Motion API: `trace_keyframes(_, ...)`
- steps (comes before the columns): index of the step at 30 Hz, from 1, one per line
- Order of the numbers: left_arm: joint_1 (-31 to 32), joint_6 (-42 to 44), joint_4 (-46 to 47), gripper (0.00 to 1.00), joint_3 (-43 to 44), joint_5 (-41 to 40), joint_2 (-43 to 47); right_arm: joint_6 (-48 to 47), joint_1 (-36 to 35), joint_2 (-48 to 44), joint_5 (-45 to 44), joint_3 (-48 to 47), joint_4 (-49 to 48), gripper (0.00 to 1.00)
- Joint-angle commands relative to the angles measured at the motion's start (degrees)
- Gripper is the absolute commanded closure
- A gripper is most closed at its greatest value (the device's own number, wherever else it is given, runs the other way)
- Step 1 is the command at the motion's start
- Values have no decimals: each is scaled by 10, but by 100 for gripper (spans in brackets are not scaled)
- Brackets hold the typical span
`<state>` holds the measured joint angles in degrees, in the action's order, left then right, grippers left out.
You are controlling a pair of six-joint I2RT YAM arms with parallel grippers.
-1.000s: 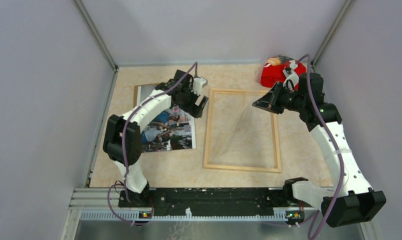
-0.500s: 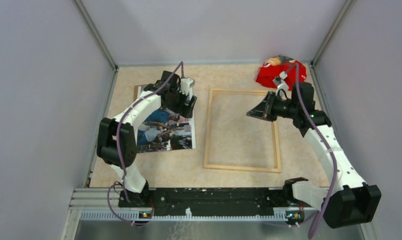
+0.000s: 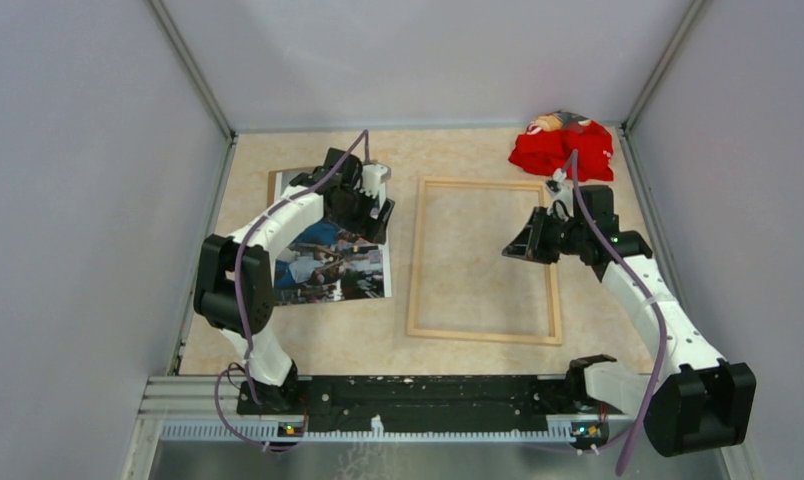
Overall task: Put the photo into the frame
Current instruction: Place the photo frame item in the photo frame.
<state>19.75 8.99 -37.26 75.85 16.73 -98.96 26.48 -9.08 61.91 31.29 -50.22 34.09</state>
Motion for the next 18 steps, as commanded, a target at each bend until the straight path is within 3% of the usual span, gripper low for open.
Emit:
trace_keyframes(1,9,1,15,2,-7,8,-8,-17,2,-5,-81,2,2,84)
trace_keyframes(5,15,1,17,2,-10,4,-12,-10,2,-5,-119,17,-6,85)
trace_keyframes(9,16,3,18,2,-10,6,-14,13,3,-8,-139,42,-38,94)
trace_keyframes(10,15,4,19,2,-11,6,-15,15,3,-4,-132,49,-48,89)
trace_keyframes(14,17,10,25,4,-21,0,-20,27,4,26,-156,64,-51,48)
trace_keyframes(18,22,18,41,5,-39,-17,-20,35,7,46,-163,89,-76,30)
